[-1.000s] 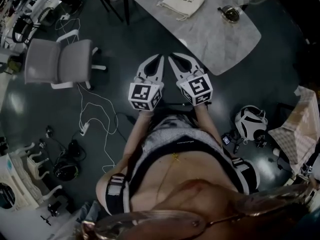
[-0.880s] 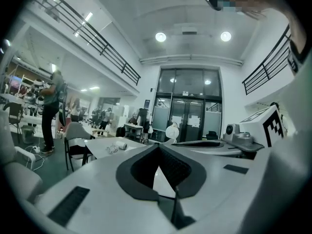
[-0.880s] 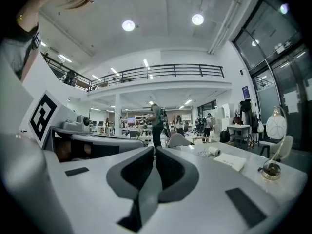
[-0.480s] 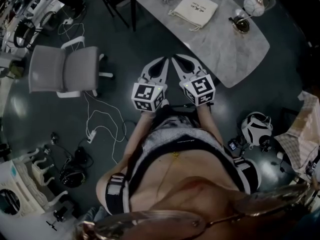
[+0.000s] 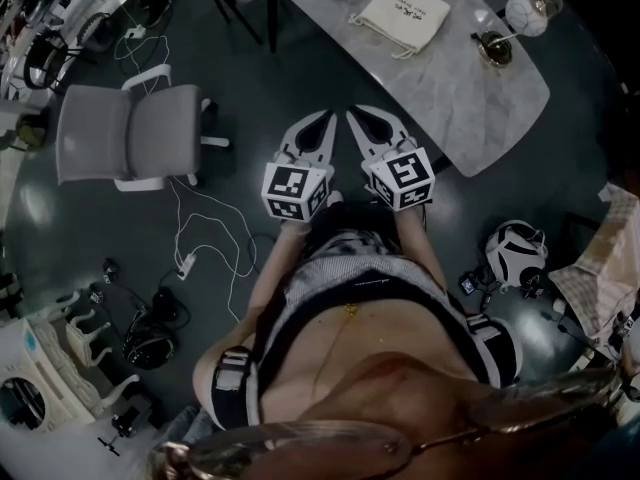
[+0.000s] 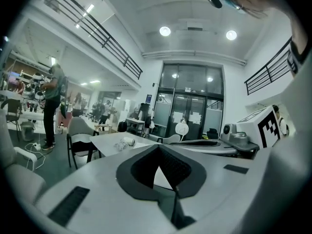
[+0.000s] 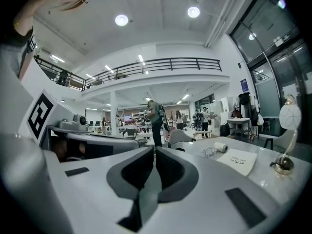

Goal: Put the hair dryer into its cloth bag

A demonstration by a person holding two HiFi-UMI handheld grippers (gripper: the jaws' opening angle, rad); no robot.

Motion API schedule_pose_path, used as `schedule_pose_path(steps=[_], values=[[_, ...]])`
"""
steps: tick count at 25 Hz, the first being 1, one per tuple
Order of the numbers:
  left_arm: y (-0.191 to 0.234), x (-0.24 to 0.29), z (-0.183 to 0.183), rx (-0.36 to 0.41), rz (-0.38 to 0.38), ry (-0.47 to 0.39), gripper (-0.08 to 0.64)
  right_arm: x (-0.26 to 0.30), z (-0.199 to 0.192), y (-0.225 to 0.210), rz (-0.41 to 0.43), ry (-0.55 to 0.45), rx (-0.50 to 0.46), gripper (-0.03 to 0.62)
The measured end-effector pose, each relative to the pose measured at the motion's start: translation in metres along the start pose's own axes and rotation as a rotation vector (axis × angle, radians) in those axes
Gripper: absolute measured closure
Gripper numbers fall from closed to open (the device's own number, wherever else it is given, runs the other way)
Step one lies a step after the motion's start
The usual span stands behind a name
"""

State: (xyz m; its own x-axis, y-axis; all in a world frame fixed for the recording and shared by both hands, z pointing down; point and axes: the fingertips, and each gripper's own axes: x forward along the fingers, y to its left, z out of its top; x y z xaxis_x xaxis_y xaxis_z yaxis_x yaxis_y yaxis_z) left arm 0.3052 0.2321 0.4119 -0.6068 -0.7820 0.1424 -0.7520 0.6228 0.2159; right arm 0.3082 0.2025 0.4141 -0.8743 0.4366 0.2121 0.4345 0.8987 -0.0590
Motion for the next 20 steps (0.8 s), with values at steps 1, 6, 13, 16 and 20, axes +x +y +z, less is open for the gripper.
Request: schedule_pose_path(steps=[1,6,13,16,20], values=[[0.003,0.002,0.000,-0.010,-0.001,0.002,0.568,0.003,0.000,-0.002,-0.005,0.001,0.002,0.522],[0.013,0.017,0.001,-0.029,0.000,0.014,0.568,0.014,0.003,-0.017,-0.011,0.002,0.021,0.522],[0.036,0.067,0.012,-0.037,-0.014,0.025,0.568,0.049,0.011,-0.061,-0.008,0.010,0.035,0.522],[0.046,0.095,0.018,-0.032,-0.029,0.030,0.568,0.064,0.016,-0.085,-0.016,0.010,0.033,0.522],[0.052,0.133,0.025,-0.030,-0.052,0.037,0.568,0.077,0.024,-0.120,-0.041,0.014,0.035,0.522]])
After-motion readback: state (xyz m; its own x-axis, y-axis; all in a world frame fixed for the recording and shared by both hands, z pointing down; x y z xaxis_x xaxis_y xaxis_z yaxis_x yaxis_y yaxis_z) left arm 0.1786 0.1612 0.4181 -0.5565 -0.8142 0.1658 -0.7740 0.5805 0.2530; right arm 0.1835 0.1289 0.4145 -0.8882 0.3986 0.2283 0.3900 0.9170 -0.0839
